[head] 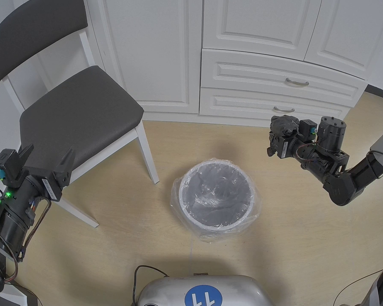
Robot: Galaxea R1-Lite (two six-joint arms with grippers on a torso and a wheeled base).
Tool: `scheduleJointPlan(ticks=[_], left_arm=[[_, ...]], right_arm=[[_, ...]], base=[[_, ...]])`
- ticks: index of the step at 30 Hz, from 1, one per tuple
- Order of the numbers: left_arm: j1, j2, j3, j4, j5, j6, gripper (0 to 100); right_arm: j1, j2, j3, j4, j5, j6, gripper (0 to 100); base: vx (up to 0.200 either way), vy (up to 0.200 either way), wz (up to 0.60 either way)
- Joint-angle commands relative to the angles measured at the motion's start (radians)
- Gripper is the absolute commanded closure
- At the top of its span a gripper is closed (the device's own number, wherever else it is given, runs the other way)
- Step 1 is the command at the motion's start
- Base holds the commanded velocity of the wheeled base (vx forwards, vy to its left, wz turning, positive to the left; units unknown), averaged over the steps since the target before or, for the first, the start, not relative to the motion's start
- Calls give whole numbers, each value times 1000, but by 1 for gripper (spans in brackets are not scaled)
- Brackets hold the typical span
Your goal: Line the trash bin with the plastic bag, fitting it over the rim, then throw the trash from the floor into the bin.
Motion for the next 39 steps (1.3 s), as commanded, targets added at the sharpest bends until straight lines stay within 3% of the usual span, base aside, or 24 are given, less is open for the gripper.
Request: scheduleJointPlan(ticks=[1, 4, 6, 18, 26, 30, 39], left_arm=[[36, -27, 0, 0, 2, 60, 0], [59, -36, 0, 0, 2, 91, 0], [96, -61, 3, 0, -2, 135, 0], [142, -110, 3, 0, -4, 203, 0], [146, -128, 0, 0, -4, 215, 0], [146, -124, 5, 2, -5, 215, 0], [146, -116, 2, 2, -7, 215, 0]], right_arm=[[116, 0, -30, -5, 5, 124, 100], [153, 6, -37, 0, 11, 192, 100], [211, 37, -53, 6, 11, 313, 100], [303, 146, -143, 39, 1, 532, 100], [317, 189, -346, 354, -44, 728, 100], [312, 232, -396, 405, -46, 777, 100], [274, 337, -438, 409, -47, 774, 100]], base=[[0, 0, 0], [0, 0, 0], [0, 0, 0], [0, 0, 0], [0, 0, 0], [0, 0, 0], [0, 0, 0]])
